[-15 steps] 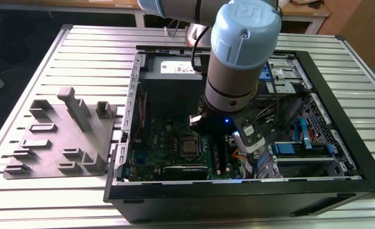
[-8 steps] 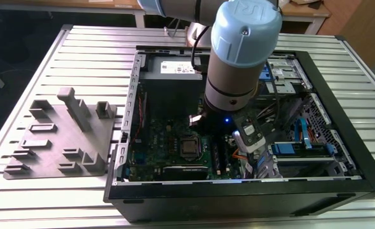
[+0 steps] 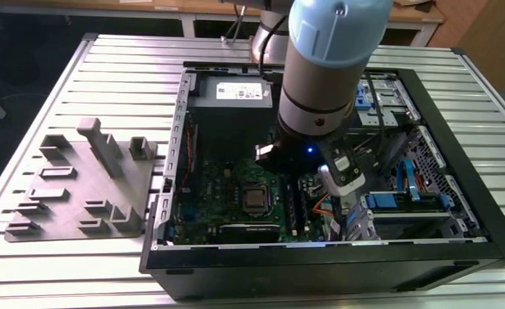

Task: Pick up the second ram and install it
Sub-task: 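Insert the second ram into the second slot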

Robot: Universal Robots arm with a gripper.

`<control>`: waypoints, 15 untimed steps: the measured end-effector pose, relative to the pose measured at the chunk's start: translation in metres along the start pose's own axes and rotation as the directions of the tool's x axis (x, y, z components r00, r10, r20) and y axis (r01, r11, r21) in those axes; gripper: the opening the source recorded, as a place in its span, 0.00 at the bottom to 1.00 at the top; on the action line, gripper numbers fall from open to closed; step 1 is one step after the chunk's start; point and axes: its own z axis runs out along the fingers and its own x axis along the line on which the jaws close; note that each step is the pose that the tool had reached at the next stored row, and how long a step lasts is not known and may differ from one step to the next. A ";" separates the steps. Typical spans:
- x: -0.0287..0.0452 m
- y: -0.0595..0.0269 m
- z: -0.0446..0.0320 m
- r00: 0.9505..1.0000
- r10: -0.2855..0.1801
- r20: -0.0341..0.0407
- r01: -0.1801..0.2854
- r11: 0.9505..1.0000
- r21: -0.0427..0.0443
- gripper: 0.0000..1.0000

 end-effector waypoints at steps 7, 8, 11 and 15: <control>-0.0005 0.0012 -0.0117 1.000 0.000 0.001 0.000 1.000 0.000 0.15; -0.0005 0.0012 -0.0118 1.000 0.000 0.001 0.000 1.000 0.000 0.15; -0.0005 0.0012 -0.0118 1.000 0.000 0.001 0.000 1.000 0.000 0.15; -0.0005 0.0012 -0.0119 1.000 0.000 0.001 0.000 1.000 0.000 0.15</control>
